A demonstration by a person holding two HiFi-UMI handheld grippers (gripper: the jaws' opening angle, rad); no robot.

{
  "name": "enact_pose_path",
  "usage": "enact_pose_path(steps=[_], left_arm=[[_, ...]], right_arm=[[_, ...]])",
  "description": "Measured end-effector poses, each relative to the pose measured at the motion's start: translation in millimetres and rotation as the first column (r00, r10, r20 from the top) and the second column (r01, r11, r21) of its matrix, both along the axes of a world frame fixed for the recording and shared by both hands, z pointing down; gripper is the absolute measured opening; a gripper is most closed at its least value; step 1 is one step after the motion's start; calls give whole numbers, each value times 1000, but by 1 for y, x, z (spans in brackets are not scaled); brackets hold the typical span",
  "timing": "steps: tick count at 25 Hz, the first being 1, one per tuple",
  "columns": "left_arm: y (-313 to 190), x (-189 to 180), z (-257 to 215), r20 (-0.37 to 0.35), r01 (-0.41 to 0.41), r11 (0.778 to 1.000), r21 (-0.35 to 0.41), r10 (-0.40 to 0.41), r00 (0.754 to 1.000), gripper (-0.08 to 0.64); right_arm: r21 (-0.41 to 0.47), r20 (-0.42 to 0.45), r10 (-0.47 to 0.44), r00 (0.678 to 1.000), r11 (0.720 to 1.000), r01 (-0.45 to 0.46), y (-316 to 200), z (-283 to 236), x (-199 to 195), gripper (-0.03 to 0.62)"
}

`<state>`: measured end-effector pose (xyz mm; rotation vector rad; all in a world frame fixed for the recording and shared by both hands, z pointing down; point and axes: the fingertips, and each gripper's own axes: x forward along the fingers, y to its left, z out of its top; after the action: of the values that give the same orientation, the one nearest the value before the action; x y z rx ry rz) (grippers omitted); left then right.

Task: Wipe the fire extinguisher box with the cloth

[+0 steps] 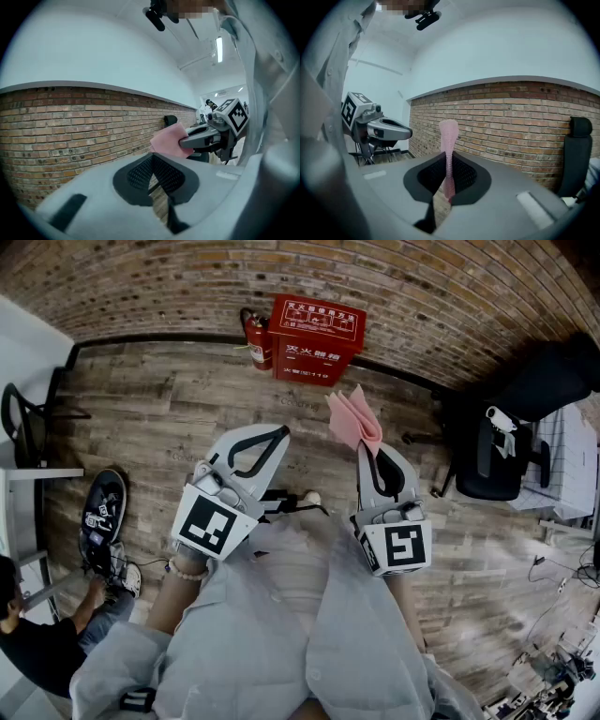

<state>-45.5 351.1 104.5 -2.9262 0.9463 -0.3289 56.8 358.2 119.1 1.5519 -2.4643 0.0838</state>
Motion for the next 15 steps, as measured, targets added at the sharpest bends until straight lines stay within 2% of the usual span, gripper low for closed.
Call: enact_pose_path(steps=[15], left_arm=[[0,7,2,4,13,1000,-3,-13,1000,-12]], right_arm=[[-1,6,-12,1000,1000,12,-1,2,6,18]])
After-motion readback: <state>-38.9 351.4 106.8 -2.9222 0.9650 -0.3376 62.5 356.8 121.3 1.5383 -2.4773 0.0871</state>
